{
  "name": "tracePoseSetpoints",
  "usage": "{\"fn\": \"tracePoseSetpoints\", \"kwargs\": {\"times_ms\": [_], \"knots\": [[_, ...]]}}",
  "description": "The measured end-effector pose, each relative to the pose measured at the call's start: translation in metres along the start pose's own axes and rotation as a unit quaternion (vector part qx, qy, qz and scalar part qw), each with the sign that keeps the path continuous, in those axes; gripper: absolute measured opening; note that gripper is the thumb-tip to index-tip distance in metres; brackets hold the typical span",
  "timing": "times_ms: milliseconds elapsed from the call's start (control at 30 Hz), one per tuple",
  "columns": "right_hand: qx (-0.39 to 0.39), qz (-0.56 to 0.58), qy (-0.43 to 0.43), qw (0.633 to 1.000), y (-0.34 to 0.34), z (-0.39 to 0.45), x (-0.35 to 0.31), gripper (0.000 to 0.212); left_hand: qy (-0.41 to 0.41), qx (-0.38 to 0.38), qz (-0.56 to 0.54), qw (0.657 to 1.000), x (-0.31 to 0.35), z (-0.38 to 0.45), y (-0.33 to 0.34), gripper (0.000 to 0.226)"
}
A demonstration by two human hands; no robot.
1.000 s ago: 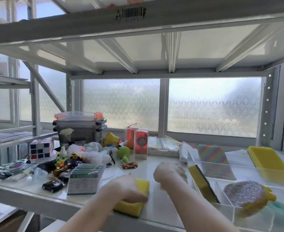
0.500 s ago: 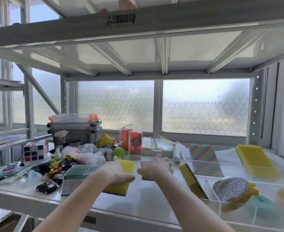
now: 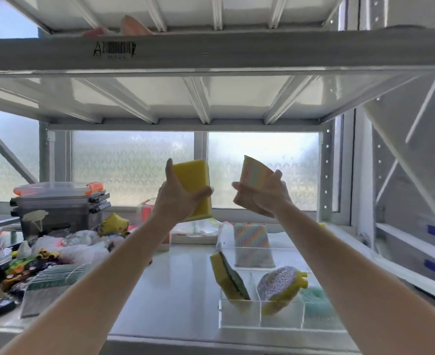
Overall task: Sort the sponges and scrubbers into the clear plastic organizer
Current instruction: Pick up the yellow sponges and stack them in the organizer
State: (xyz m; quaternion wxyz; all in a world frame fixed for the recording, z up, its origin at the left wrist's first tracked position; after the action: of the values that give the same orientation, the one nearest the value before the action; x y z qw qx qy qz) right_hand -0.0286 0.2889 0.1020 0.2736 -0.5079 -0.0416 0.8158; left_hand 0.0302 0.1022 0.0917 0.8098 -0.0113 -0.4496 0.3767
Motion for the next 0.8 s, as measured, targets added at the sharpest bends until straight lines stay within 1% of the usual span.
{"fn": "tracePoseSetpoints", "kwargs": {"times_ms": [67,167,233,367,467,533,600,733,800], "knots": [[0.013,0.012,0.003,1.000,-0.001,0.006,0.020,0.102,0.009,0.001,-0.026,1.000,0.010,0.002,0.020,0.110],[0.010,0.002,-0.013,1.000,0.011,0.012,0.042,0.095,0.014,-0.004,-0.044,0.999,0.017,0.006,0.045,0.113],[-0.009,-0.010,-0.032,0.999,0.024,0.015,0.054,0.090,0.012,-0.010,-0.046,0.999,0.018,0.009,0.059,0.115],[-0.069,-0.025,-0.044,0.996,0.046,0.017,0.071,0.069,0.005,-0.024,-0.037,0.999,0.016,0.014,0.084,0.117],[-0.098,-0.026,-0.034,0.994,0.051,0.021,0.085,0.062,0.000,-0.032,-0.042,0.999,0.017,0.018,0.102,0.120],[-0.106,-0.036,-0.012,0.994,0.049,0.024,0.093,0.053,0.000,-0.038,-0.048,0.998,0.020,0.019,0.114,0.119],[-0.120,-0.069,0.002,0.990,0.044,0.023,0.095,0.042,-0.001,-0.045,-0.045,0.998,0.023,0.020,0.126,0.118],[-0.143,-0.174,0.024,0.974,0.030,0.016,0.096,0.037,-0.008,-0.064,-0.051,0.997,0.037,0.019,0.153,0.118],[-0.142,-0.217,0.017,0.966,0.023,0.011,0.097,0.036,-0.014,-0.081,-0.052,0.995,0.049,0.017,0.167,0.118]]}}
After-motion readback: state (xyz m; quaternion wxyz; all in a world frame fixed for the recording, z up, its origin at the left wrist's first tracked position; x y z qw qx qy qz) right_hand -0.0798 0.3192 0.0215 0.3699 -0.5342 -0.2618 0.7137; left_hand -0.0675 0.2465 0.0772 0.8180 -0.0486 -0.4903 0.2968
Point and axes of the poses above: each hand's wrist, its own z-axis towards the middle knuckle, its own y-axis out of the palm, x = y × z, the point moved 1 cm from there along z, towards the middle knuckle, and after that the axes turned 3 degrees about x, right-handed, at the moved point
